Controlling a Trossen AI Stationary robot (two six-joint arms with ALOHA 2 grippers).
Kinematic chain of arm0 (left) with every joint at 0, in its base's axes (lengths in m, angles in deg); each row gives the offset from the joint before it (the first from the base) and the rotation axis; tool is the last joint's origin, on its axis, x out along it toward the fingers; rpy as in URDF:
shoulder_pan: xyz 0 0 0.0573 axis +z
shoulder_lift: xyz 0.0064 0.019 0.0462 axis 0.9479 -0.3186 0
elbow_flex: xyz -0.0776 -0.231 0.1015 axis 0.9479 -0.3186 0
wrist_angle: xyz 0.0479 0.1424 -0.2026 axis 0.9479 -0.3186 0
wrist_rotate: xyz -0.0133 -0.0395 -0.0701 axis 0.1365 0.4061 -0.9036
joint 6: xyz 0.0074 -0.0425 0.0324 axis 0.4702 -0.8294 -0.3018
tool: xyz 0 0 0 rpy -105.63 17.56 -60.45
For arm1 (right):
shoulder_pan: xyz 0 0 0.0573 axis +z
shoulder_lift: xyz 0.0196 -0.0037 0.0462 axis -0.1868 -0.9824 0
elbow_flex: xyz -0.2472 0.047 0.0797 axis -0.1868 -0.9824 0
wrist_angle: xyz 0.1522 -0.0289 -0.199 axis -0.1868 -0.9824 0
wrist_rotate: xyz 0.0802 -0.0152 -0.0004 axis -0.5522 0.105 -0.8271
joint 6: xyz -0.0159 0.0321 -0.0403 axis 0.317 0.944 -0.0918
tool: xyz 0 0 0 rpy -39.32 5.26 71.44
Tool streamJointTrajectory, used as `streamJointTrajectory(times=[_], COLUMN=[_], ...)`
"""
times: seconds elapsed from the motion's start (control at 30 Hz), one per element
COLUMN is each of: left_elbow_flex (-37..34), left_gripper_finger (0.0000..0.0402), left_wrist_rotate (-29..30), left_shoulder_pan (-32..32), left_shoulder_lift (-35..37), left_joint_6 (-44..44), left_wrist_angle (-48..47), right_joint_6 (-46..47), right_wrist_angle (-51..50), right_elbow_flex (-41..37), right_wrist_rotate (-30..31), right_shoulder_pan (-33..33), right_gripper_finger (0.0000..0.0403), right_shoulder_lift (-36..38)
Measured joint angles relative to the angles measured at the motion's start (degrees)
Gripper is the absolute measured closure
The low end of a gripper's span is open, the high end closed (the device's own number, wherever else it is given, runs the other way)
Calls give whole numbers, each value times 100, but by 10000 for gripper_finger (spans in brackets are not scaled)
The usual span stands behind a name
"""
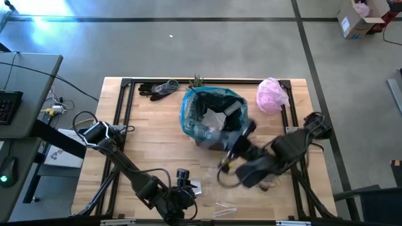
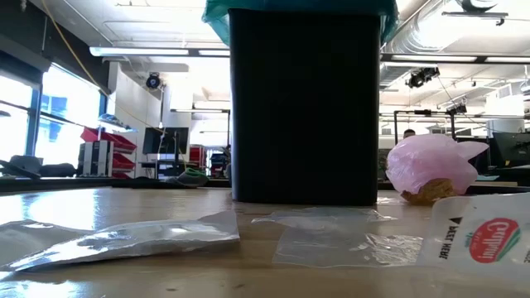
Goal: Place trash/remove bag and relplace
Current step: Put the transparent plastic into the trash bin
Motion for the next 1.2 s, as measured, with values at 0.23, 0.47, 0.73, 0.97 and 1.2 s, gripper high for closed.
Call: streamJointTrajectory(times=[0.23, 0.47, 0.73, 0.97, 1.2], left_elbow_flex=[0, 0, 0, 0, 0], left_gripper_finger=[236, 236, 236, 236, 236], left_wrist_rotate=[-8, 551, 1118, 936, 863], left_shoulder_pan=[17, 17, 33, 34, 141], left_shoulder_lift=[-260, -265, -245, -245, -252], left_joint_6=[-32, -184, -231, -365, -392], left_wrist_angle=[-17, -19, 22, 33, 93], right_joint_6=[-154, 802, 916, 1123, 1412], right_wrist_angle=[-856, -1864, -1809, -1776, -1754], right_elbow_flex=[496, 150, -566, -1376, -1740], right_wrist_rotate=[301, -4, -288, -817, -1194], right_shoulder_pan=[-693, -1502, -1853, -2011, -2132], right_gripper_finger=[403, 403, 403, 403, 403], right_shoulder_lift=[385, 685, 665, 662, 660])
